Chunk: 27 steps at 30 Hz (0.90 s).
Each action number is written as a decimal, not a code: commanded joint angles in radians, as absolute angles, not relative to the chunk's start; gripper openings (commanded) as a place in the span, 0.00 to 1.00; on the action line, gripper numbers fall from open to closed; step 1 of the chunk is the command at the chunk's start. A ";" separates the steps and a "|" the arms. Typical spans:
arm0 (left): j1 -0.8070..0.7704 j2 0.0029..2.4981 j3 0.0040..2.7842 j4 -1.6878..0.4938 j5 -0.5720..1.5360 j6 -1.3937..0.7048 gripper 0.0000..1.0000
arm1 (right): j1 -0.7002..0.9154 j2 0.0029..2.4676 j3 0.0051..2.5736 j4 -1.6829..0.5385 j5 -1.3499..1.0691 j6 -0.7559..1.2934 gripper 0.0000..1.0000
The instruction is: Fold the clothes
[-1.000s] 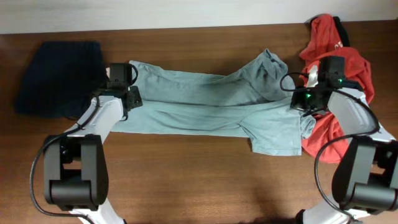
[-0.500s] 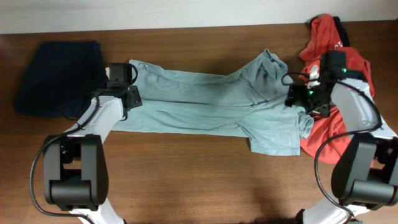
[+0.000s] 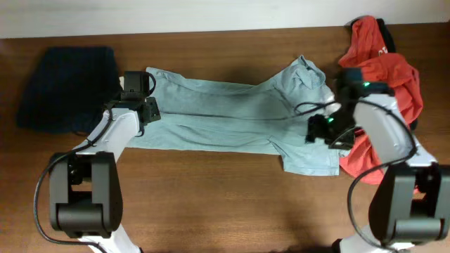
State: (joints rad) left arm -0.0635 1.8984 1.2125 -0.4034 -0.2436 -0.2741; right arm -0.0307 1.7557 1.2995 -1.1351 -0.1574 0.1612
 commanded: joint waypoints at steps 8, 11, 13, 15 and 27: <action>-0.063 1.908 1.212 -0.405 -0.251 -0.276 0.08 | 0.121 1.673 0.981 -0.881 -0.051 0.264 0.64; -0.063 1.908 1.212 -0.405 -0.251 -0.276 0.08 | 0.120 1.673 0.930 -0.817 -0.050 0.263 0.59; -0.063 1.908 1.212 -0.404 -0.251 -0.276 0.08 | 0.121 1.673 0.908 -0.783 -0.051 0.263 0.57; -0.063 1.908 1.212 -0.405 -0.251 -0.276 0.08 | 0.121 1.673 0.883 -0.744 -0.051 0.263 0.50; -0.063 1.908 1.212 -0.405 -0.251 -0.276 0.08 | 0.120 1.672 0.884 -0.721 -0.028 0.264 0.04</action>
State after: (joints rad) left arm -0.0635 1.8984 1.2125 -0.4034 -0.2436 -0.2737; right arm 0.1158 1.6810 0.8867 -0.7261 -0.0410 0.2615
